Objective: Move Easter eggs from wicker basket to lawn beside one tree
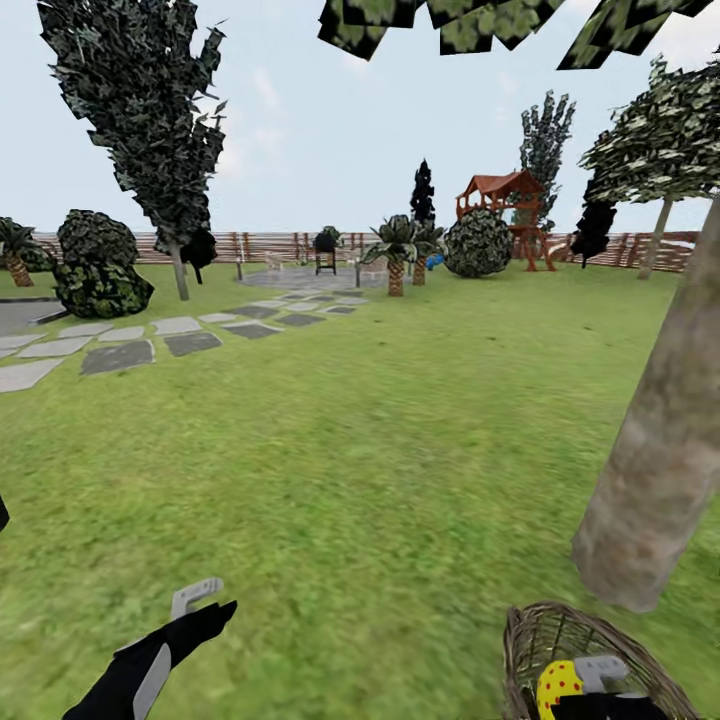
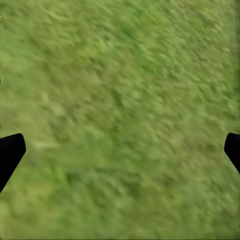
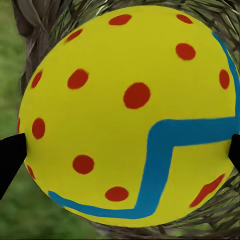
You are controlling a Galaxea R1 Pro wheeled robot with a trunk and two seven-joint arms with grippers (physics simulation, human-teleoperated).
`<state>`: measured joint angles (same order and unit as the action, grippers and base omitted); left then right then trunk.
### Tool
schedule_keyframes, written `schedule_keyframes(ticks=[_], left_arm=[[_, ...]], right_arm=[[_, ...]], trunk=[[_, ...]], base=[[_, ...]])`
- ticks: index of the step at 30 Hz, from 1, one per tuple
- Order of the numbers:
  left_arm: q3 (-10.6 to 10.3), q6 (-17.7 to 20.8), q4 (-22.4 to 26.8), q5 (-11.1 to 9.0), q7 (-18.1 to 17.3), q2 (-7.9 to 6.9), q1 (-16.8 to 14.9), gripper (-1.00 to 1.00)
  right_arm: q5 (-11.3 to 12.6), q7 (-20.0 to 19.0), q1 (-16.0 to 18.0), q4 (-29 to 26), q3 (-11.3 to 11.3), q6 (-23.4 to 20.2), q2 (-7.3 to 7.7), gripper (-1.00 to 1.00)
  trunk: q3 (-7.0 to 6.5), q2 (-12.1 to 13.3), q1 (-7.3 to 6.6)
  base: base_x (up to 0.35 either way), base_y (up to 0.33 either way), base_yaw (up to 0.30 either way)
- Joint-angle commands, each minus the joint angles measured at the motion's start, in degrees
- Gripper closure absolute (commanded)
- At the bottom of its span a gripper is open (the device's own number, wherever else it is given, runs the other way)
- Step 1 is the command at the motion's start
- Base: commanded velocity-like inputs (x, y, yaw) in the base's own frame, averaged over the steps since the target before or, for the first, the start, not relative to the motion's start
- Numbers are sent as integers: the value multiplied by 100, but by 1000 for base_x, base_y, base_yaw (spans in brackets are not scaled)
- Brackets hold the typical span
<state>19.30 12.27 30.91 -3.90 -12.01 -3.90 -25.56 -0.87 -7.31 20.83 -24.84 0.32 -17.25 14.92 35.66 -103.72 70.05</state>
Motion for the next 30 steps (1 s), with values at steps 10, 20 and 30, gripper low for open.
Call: schedule_keyframes(ticks=[10, 20, 30], left_arm=[[25, 49, 3, -40, -29, 3, -2, -100], [23, 47, 3, -40, -29, 12, -2, -100], [16, 47, -116, -40, -29, 12, -2, -100]], right_arm=[[-9, -7, 3, -12, 2, -16, 19, 100], [-9, -16, 1, -12, 0, -24, 28, 100], [-9, -8, 2, -13, -4, -24, 29, 100]], trunk=[[-175, 400, -221], [-400, 801, -441], [-628, 1202, -660]], base=[[75, 244, -13], [144, 254, -182], [151, 306, -197]])
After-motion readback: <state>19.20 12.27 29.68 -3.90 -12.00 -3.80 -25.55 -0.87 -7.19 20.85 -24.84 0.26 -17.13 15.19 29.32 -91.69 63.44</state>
